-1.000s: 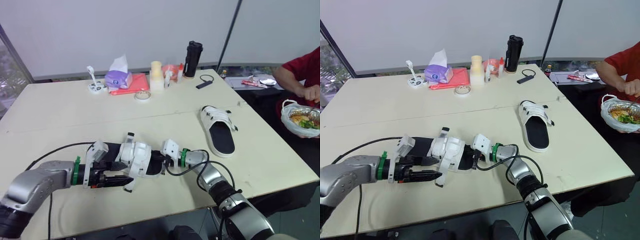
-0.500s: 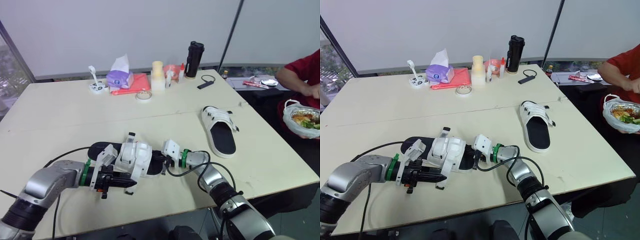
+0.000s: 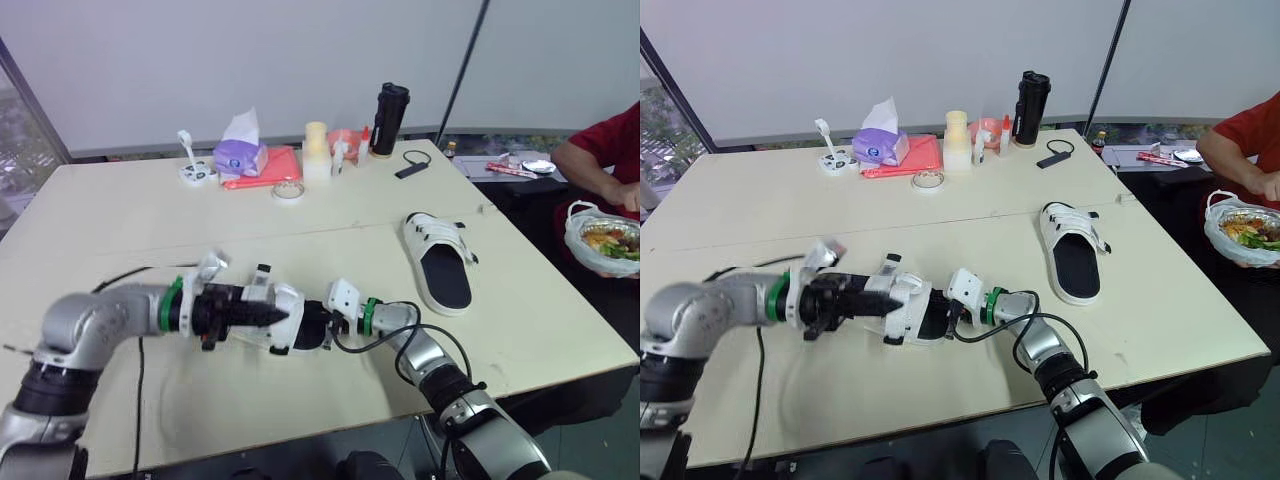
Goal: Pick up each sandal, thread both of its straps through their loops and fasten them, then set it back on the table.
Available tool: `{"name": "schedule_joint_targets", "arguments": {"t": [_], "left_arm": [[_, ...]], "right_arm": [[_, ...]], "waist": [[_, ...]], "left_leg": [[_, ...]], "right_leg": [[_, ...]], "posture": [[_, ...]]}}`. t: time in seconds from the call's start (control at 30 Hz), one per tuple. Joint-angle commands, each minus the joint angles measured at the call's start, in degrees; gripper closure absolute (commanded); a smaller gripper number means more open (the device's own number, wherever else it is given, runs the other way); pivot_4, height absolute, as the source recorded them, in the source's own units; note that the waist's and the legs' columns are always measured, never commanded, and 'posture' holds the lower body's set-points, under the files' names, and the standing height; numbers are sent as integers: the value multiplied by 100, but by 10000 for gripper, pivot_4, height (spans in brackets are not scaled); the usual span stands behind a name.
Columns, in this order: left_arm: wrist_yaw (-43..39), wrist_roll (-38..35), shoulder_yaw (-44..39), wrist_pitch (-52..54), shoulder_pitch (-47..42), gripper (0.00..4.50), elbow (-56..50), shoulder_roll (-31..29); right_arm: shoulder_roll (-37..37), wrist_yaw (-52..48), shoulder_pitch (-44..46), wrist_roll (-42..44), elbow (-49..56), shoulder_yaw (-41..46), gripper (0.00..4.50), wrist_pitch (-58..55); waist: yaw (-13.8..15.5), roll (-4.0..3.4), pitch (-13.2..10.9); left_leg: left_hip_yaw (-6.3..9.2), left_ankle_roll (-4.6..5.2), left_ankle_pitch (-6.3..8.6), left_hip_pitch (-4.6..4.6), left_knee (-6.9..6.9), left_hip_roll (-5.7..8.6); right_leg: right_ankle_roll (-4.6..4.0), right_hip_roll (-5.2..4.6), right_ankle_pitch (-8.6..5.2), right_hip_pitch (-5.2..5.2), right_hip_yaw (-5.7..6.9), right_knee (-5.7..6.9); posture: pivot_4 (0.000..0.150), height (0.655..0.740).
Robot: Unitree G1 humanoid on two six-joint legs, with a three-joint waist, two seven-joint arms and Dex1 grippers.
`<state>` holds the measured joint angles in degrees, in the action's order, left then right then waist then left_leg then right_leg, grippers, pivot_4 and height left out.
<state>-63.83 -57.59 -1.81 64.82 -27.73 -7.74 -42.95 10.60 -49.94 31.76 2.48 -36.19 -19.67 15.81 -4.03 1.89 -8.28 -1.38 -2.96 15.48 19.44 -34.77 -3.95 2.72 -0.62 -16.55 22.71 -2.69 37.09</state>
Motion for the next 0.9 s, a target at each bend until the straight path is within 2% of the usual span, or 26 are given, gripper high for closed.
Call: {"name": "schedule_joint_targets", "arguments": {"t": [0.03, 0.33, 0.57, 0.9], "left_arm": [[345, -116, -130, 285, -433, 44547, 530, 351], [-302, 1144, 705, -427, -800, 44547, 1694, 315], [-797, 1524, 866, -571, -1009, 44547, 2094, 317], [-1197, 1745, 942, -549, -904, 44547, 2038, 182]], "right_arm": [[137, 136, -382, -613, -841, -315, 45000, -508], [94, 218, -406, -609, -828, -308, 45000, -497], [142, 224, -492, -612, -745, -316, 45000, -512], [168, 224, -556, -612, -657, -335, 45000, -531]], "waist": [[-7, -2, -4], [-7, -2, -7], [-6, -4, -5], [-3, -4, -6]], "left_leg": [[1, 0, 0, -1, 0, 3], [13, 0, 0, 0, 1, 9], [13, 0, 0, 0, 1, 9], [14, 0, 0, 2, 2, 9]], "right_leg": [[1, -2, 0, -3, 0, 0], [-2, 9, 4, 1, 3, 4], [-3, 6, 3, 1, 3, 4], [-3, 5, 3, 2, 3, 3]], "posture": [[1500, 7394], [1500, 7394], [1500, 7394], [1500, 7394]]}}
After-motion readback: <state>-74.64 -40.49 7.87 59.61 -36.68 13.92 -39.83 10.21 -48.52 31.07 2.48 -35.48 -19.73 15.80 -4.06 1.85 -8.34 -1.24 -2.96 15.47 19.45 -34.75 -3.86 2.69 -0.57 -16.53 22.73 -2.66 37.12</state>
